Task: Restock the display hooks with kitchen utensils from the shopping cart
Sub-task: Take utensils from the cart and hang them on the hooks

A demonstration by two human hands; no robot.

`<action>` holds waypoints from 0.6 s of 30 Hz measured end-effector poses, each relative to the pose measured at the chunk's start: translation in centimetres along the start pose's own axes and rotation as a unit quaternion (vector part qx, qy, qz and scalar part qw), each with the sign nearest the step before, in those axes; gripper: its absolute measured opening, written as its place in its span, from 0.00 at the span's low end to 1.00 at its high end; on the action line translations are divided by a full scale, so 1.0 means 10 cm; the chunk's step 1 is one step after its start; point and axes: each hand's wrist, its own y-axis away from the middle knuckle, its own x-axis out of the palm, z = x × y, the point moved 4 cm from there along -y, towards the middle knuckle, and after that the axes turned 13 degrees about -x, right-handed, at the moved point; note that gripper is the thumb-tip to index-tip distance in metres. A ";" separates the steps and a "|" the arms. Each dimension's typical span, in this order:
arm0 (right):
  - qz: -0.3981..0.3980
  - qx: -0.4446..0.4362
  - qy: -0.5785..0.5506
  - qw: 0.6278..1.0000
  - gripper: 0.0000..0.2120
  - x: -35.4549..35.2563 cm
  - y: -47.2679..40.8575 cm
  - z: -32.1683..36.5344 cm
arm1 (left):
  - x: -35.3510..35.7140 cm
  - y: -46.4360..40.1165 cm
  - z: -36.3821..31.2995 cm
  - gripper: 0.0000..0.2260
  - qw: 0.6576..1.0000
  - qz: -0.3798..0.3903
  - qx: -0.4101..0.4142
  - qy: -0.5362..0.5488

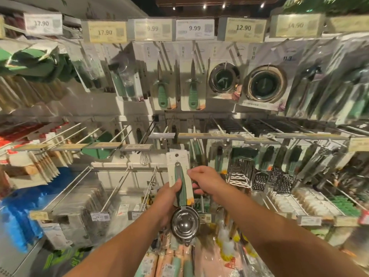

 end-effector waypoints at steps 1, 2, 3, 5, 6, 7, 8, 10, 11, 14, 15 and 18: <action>0.000 0.000 -0.005 1.000 0.15 0.00 0.01 0.02 | 0.01 0.00 -0.01 0.14 1.000 0.001 0.002 -0.004; 0.002 0.003 -0.009 1.000 0.15 -0.01 0.02 0.01 | 0.02 0.01 -0.01 0.14 1.000 0.001 0.004 -0.006; 0.003 0.005 -0.012 1.000 0.16 -0.01 0.03 0.01 | 0.03 0.00 -0.01 0.14 1.000 0.002 0.004 -0.008; 0.003 0.009 -0.025 1.000 0.16 0.01 0.05 0.03 | 0.04 0.00 0.00 0.14 1.000 0.000 0.002 -0.003; 0.003 0.009 -0.034 0.999 0.16 0.02 0.07 0.04 | 0.05 0.01 0.00 0.16 1.000 -0.004 0.001 0.000; 0.004 0.008 -0.040 0.999 0.16 0.03 0.07 0.05 | 0.05 0.00 0.01 0.18 1.000 -0.005 -0.001 0.003; 0.003 0.008 -0.043 0.999 0.15 0.03 0.08 0.06 | 0.05 0.00 0.02 0.19 1.000 -0.002 -0.001 0.008; -0.003 0.006 -0.038 0.999 0.13 0.04 0.09 0.09 | 0.04 -0.01 0.02 0.14 1.000 0.000 0.007 0.013; -0.008 0.006 -0.030 0.999 0.12 0.03 0.10 0.09 | 0.04 -0.01 0.03 0.10 1.000 0.003 0.007 0.014; -0.013 0.003 -0.012 1.000 0.16 0.06 0.08 0.06 | 0.01 0.00 0.01 0.14 1.000 -0.006 0.019 0.003; -0.015 0.002 -0.012 1.000 0.18 0.07 0.08 0.07 | -0.01 -0.02 0.01 0.16 1.000 -0.012 0.023 -0.002; -0.013 -0.002 0.000 1.000 0.19 0.09 0.07 0.03 | -0.04 -0.01 0.00 0.16 0.999 -0.017 0.028 0.006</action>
